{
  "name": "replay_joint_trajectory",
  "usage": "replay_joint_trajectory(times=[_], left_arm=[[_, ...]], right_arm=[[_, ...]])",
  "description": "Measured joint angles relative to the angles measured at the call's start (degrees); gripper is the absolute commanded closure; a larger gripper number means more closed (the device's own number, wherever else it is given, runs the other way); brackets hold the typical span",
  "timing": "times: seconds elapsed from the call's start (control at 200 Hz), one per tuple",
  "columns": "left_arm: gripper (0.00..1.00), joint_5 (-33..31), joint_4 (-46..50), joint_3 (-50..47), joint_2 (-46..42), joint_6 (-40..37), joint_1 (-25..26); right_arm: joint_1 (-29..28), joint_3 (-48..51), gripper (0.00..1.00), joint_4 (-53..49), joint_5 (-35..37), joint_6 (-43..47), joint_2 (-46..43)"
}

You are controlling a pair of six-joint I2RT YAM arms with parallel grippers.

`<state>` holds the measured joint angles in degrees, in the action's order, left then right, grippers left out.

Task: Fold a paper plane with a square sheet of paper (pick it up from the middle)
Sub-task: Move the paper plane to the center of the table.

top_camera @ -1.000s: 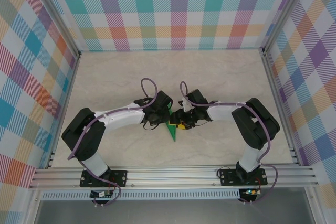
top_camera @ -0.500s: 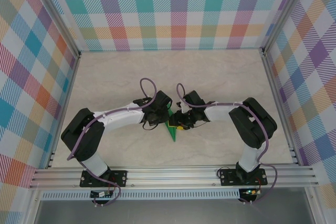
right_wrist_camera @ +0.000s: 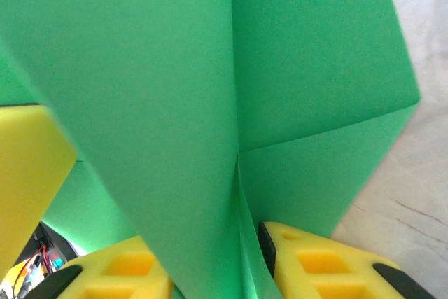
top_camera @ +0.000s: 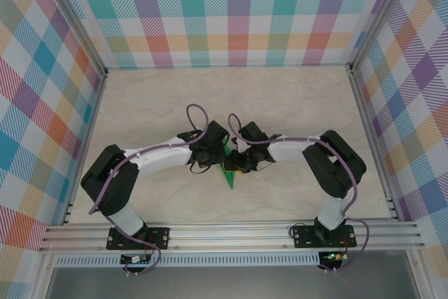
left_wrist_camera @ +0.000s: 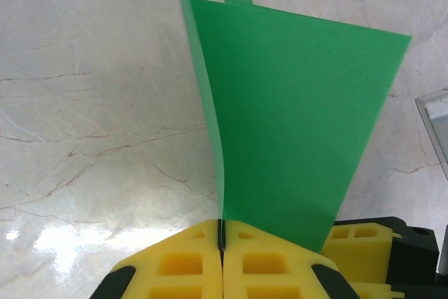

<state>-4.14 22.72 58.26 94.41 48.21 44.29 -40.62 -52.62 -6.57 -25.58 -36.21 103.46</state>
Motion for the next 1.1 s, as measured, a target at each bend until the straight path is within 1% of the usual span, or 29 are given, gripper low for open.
replay_joint_trajectory(times=[0.125, 0.265, 0.395, 0.48, 0.56, 0.63, 0.73, 0.885, 0.995, 1.1], left_arm=[[0.94, 0.0, 0.0, 0.0, 0.0, 0.02, 0.02], [0.91, 0.02, -0.02, 0.0, -0.02, 0.02, 0.02], [0.81, 0.24, -0.28, -0.37, -0.9, 0.09, 0.02], [0.71, 0.42, -0.44, -0.83, -2.45, 0.48, 0.02], [0.67, 0.85, -0.63, -1.01, -4.04, 0.35, 0.02], [0.61, 1.09, -0.85, -1.2, -5.73, 0.35, 0.02], [0.59, 0.42, -0.81, -2.03, -8.44, 0.61, 0.02], [0.58, -3.02, -0.28, -4.44, -13.0, 1.64, 0.0], [0.58, -5.25, 0.04, -5.86, -15.34, 2.6, -0.07], [0.58, -6.84, 0.94, -6.71, -16.52, 3.43, -0.26]], right_arm=[[-0.24, -0.44, 0.78, -1.03, 1.07, 0.81, 0.0], [-0.72, -1.4, 0.85, -2.29, 1.9, 1.16, 0.0], [-1.05, -1.62, 0.91, -3.89, 3.69, 1.31, -0.48], [-1.16, -2.12, 0.92, -6.8, 5.51, 1.57, -1.29], [-1.4, -3.56, 0.92, -10.12, 7.85, 2.03, -1.9], [-1.73, -5.4, 0.92, -13.44, 10.8, 2.25, -2.43], [-2.12, -8.74, 0.91, -19.52, 16.61, 2.21, -2.91], [-2.21, -14.86, 0.89, -29.33, 26.08, 1.75, -2.8], [-2.19, -18.4, 0.89, -33.24, 29.38, 1.55, -1.14], [-2.21, -20.22, 0.87, -34.64, 30.1, 1.55, 1.75]])
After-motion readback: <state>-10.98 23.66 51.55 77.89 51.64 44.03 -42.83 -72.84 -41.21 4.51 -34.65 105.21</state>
